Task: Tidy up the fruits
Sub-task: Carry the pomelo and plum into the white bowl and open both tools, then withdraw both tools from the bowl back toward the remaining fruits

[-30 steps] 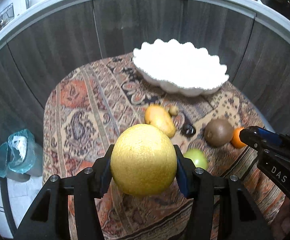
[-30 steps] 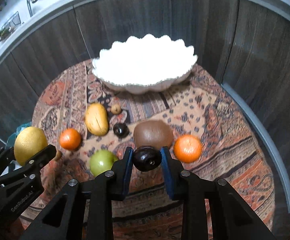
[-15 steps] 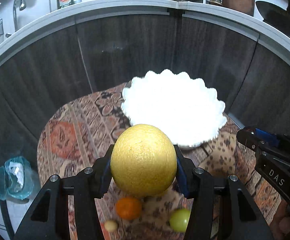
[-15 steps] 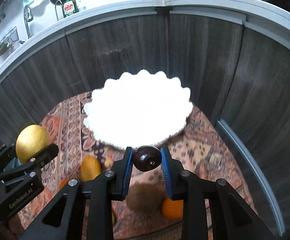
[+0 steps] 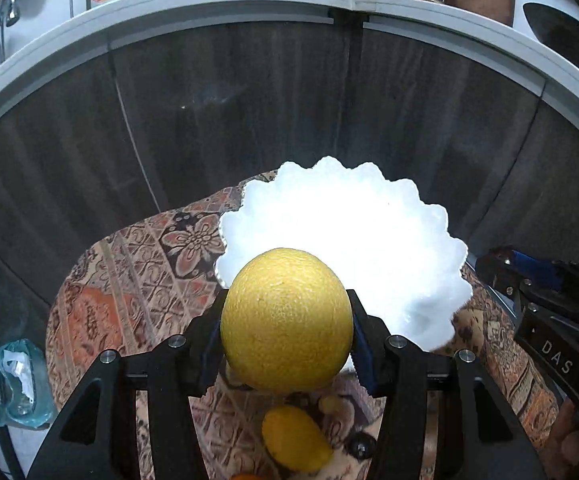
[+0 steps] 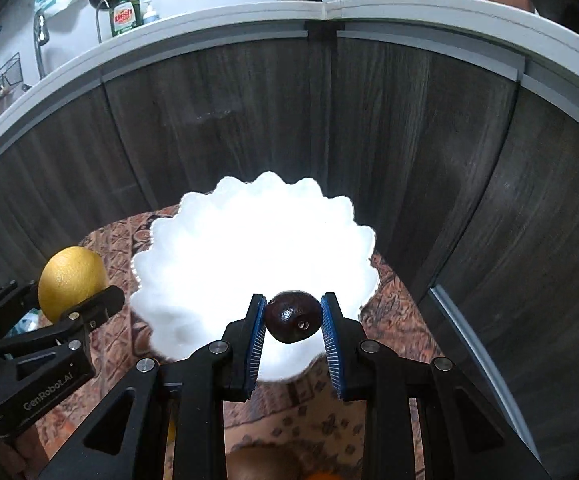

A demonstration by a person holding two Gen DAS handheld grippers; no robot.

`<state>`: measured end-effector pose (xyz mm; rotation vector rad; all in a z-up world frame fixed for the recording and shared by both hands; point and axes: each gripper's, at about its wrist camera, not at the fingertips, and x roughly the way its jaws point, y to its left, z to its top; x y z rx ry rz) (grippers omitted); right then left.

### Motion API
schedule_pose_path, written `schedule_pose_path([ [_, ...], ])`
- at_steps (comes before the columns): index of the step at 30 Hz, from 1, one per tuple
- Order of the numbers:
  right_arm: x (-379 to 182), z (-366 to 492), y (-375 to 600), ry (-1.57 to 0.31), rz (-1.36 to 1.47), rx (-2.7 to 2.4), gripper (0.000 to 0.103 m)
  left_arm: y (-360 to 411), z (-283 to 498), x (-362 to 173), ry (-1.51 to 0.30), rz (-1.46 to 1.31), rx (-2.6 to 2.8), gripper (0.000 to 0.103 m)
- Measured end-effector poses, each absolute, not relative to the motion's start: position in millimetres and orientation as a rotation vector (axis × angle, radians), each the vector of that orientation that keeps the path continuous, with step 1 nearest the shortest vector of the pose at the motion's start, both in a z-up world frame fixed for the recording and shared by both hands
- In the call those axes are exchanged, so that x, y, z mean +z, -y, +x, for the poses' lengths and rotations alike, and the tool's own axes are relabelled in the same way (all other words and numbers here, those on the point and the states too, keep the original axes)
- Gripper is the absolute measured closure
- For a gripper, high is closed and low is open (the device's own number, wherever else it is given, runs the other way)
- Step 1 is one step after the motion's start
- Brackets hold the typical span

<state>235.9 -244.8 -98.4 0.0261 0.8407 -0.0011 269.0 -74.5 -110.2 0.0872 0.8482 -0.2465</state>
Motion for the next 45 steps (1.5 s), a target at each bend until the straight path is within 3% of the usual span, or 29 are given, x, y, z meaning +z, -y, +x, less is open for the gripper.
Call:
schedule_pose_path([
  [20,-149,273,252,-0.956,0.050,-0.003,0.074,92,307,-160,-0.966,0.131,-0.262,0.049],
  [22,-149,273,252,-0.952,0.047,-0.006,0.072,92,305,-157,-0.947,0.143,-0.251,0.044],
  [23,-148,272,252,-0.948,0.038,-0.009,0.066,91,304,-153,-0.933,0.149,-0.241,0.034],
  [24,-146,272,251,-0.938,0.026,-0.021,0.061,89,304,-151,-0.925,0.149,-0.234,0.030],
  [26,-139,268,251,-0.907,0.004,-0.048,0.039,86,302,-144,-0.900,0.147,-0.217,0.027],
  [31,-121,261,248,-0.837,-0.043,-0.104,0.017,79,297,-128,-0.854,0.160,-0.166,0.009],
  [34,-112,257,247,-0.816,-0.050,-0.121,0.012,76,292,-121,-0.841,0.162,-0.146,0.001],
  [45,-81,234,244,-0.769,-0.045,-0.131,0.008,64,261,-91,-0.796,0.152,-0.133,0.001],
])
